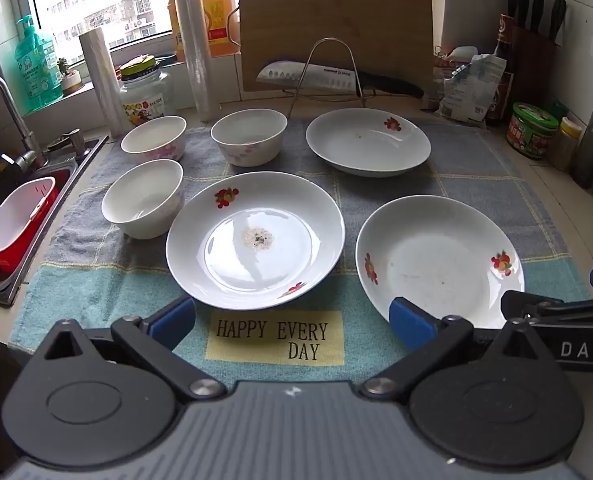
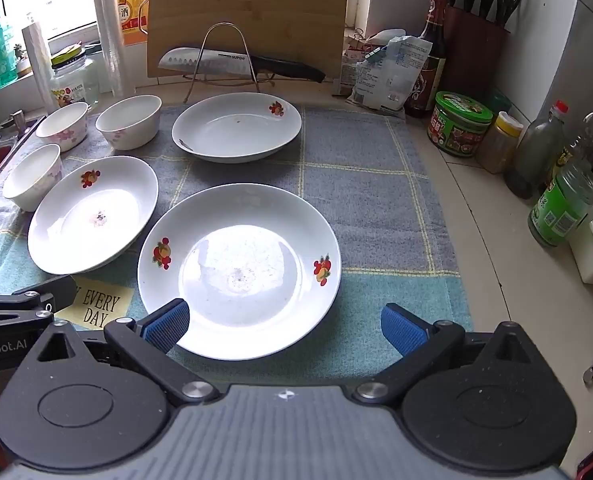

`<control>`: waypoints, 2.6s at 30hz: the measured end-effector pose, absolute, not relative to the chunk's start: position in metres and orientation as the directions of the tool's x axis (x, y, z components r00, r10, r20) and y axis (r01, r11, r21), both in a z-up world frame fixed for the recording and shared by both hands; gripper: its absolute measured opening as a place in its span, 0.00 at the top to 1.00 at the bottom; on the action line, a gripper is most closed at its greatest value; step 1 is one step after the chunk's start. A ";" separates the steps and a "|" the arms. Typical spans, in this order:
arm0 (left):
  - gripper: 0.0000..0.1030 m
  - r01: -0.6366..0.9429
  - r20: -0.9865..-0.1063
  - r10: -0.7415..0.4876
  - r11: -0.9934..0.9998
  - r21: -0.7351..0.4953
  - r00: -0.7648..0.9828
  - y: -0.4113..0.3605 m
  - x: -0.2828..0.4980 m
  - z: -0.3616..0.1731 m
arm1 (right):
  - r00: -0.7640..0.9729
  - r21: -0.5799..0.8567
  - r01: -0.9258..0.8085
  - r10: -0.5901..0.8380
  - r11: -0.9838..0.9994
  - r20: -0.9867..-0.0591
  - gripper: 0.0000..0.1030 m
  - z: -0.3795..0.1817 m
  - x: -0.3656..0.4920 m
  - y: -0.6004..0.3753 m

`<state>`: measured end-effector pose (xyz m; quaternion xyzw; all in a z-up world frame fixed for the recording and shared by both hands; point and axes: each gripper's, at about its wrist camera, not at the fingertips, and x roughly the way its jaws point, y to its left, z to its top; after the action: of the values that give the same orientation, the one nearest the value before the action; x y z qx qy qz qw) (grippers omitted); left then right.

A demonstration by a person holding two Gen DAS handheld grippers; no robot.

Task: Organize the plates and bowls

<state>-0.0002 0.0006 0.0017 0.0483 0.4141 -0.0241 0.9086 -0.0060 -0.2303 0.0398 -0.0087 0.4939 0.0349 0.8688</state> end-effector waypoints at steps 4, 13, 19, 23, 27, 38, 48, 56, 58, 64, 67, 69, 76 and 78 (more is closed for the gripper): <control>0.01 0.083 -0.755 -0.004 0.994 0.067 0.656 -0.001 0.000 0.003 | 0.510 0.019 -0.069 0.052 0.997 -0.859 0.00 0.040 -0.006 -0.231; 0.01 0.082 -0.754 -0.004 0.994 0.067 0.657 0.000 -0.002 0.005 | 0.513 0.019 -0.071 0.053 0.997 -0.857 0.00 0.042 -0.006 -0.231; 0.01 0.082 -0.752 -0.004 0.994 0.066 0.659 0.000 -0.002 0.005 | 0.514 0.019 -0.070 0.052 0.997 -0.856 0.00 0.043 -0.006 -0.231; 0.01 0.082 -0.752 -0.005 0.994 0.065 0.659 0.000 -0.002 0.005 | 0.515 0.019 -0.070 0.052 0.997 -0.856 0.00 0.043 -0.006 -0.231; 0.01 0.083 -0.752 -0.005 0.994 0.066 0.659 0.000 -0.002 0.005 | 0.515 0.019 -0.071 0.052 0.997 -0.856 0.00 0.044 -0.006 -0.231; 0.01 0.083 -0.751 -0.005 0.994 0.066 0.660 0.000 -0.002 0.005 | 0.516 0.017 -0.070 0.051 0.997 -0.855 0.00 0.047 -0.006 -0.231; 0.01 0.083 -0.751 -0.005 0.994 0.066 0.660 0.000 -0.002 0.006 | 0.517 0.016 -0.072 0.051 0.997 -0.854 0.00 0.047 -0.006 -0.230; 0.01 0.084 -0.751 -0.008 0.994 0.063 0.661 0.001 -0.001 0.010 | 0.518 0.015 -0.072 0.051 0.997 -0.854 0.00 0.050 -0.004 -0.229; 0.01 0.084 -0.750 -0.011 0.995 0.060 0.661 0.002 -0.001 0.011 | 0.518 0.016 -0.073 0.052 0.997 -0.854 0.00 0.049 -0.004 -0.229; 0.01 0.088 -0.749 -0.018 0.995 0.054 0.663 0.001 -0.001 0.009 | 0.524 0.015 -0.072 0.051 0.997 -0.850 0.00 0.047 -0.006 -0.231; 0.01 0.095 -0.745 -0.027 0.994 0.049 0.666 0.002 -0.001 0.007 | 0.528 0.017 -0.075 0.054 0.997 -0.848 0.00 0.047 -0.006 -0.231; 0.01 0.100 -0.743 -0.035 0.994 0.043 0.668 0.003 -0.001 0.006 | 0.531 0.017 -0.076 0.054 0.997 -0.846 0.00 0.048 -0.005 -0.231; 0.01 0.130 -0.724 -0.070 0.991 0.028 0.687 0.004 0.000 0.003 | 0.546 0.015 -0.080 0.056 0.997 -0.836 0.00 0.047 -0.006 -0.232; 0.01 0.148 -0.716 -0.090 0.989 0.018 0.692 0.005 -0.001 0.002 | 0.554 0.016 -0.084 0.060 0.996 -0.831 0.00 0.046 -0.007 -0.234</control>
<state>-0.0011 0.0047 0.0023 0.0369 0.3871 -0.0648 0.9190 -0.0073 -0.2338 0.0462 -0.0126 0.4707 0.0407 0.8813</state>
